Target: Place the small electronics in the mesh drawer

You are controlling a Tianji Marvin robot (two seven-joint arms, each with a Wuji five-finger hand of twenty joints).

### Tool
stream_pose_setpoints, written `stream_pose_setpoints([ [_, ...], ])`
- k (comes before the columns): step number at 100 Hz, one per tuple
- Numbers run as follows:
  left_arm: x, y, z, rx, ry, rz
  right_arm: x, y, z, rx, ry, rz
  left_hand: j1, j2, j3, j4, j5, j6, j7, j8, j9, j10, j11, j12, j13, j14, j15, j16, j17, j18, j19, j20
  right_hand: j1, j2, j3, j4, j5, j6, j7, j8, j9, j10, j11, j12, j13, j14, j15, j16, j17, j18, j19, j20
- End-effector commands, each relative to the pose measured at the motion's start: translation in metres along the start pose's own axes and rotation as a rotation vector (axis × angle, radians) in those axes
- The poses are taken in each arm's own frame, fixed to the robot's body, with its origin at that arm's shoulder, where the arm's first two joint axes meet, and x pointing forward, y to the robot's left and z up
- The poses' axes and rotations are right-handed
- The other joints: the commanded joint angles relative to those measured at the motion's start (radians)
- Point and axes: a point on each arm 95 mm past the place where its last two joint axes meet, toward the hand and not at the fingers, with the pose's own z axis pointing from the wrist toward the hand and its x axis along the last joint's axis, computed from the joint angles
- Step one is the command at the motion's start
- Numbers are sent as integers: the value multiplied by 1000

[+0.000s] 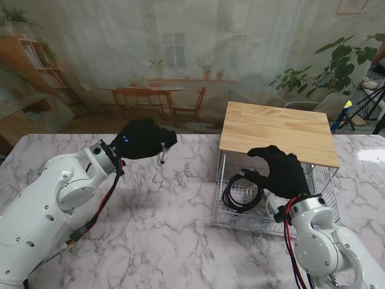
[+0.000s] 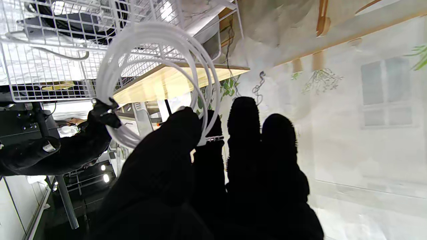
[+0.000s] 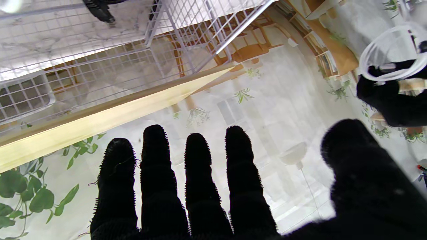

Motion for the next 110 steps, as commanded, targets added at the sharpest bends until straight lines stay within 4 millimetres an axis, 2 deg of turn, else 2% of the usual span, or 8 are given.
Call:
stream_pose_setpoints([
  [1, 6, -10, 13, 16, 14, 4, 2, -4, 2, 9, 10, 14, 40, 4, -9, 5, 46, 20, 66, 27, 34, 13, -1, 18, 30, 58, 27, -6, 11, -50, 7, 26, -53, -38, 20, 7, -18, 19, 7, 10, -31, -18, 39, 33, 11, -3, -49, 3, -15, 5, -15, -6],
  [15, 14, -15, 31, 12, 29, -28, 9, -10, 6, 20, 40, 42, 41, 2, -10, 6, 46, 20, 65, 28, 35, 14, -1, 19, 32, 57, 27, -6, 13, -50, 7, 27, -105, -81, 36, -6, -26, 30, -5, 14, -73, -14, 55, 75, -2, -2, -54, 0, -34, 8, -29, -8],
  [43, 30, -27, 58, 10, 56, -92, 31, -14, 16, 42, 77, 94, 43, -4, -7, 12, 46, 24, 63, 30, 38, 22, -2, 21, 39, 61, 32, -3, 17, -45, 12, 32, -186, -77, 33, -27, -15, 104, -77, -7, -126, 20, 40, 90, -31, 8, -63, -6, -71, 22, -60, -9],
  [83, 42, -31, 75, 17, 55, -130, 50, -18, 35, 78, 56, 217, 41, -13, 1, 17, 51, 38, 52, 42, 43, 35, -2, 25, 52, 68, 44, 5, 27, -36, 27, 44, -227, -112, 56, -36, -76, 151, -181, -9, -242, 37, 22, 85, -70, 10, -75, -14, -133, 42, -126, -25],
  [91, 46, -31, 78, 20, 54, -134, 54, -19, 38, 82, 55, 230, 43, -14, 4, 19, 52, 39, 50, 43, 43, 37, -2, 26, 54, 69, 46, 6, 27, -34, 29, 45, -226, -127, 66, -37, -73, 152, -179, 7, -248, 37, 29, 85, -72, 9, -75, -15, -142, 48, -137, -26],
  [93, 47, -31, 78, 20, 53, -135, 55, -20, 39, 83, 54, 233, 43, -15, 4, 19, 52, 40, 50, 44, 44, 38, -2, 26, 54, 69, 46, 6, 27, -34, 29, 45, -230, -132, 79, -40, -78, 152, -171, 38, -253, 39, 34, 82, -74, 10, -75, -17, -143, 49, -144, -26],
  [99, 49, -31, 81, 22, 52, -137, 58, -21, 42, 87, 55, 237, 42, -16, 4, 19, 53, 42, 49, 45, 44, 40, -2, 26, 56, 69, 47, 7, 29, -33, 30, 46, -226, -138, 84, -40, -66, 153, -162, 58, -259, 40, 34, 80, -76, 9, -75, -18, -147, 53, -149, -26],
  [110, 53, -32, 86, 20, 47, -139, 63, -23, 46, 97, 57, 246, 43, -17, 7, 21, 55, 46, 46, 47, 45, 43, -2, 26, 57, 72, 48, 8, 29, -31, 32, 47, -203, -152, 89, -35, -66, 153, -97, 161, -272, 40, 44, 73, -79, 10, -75, -19, -150, 59, -154, -22],
])
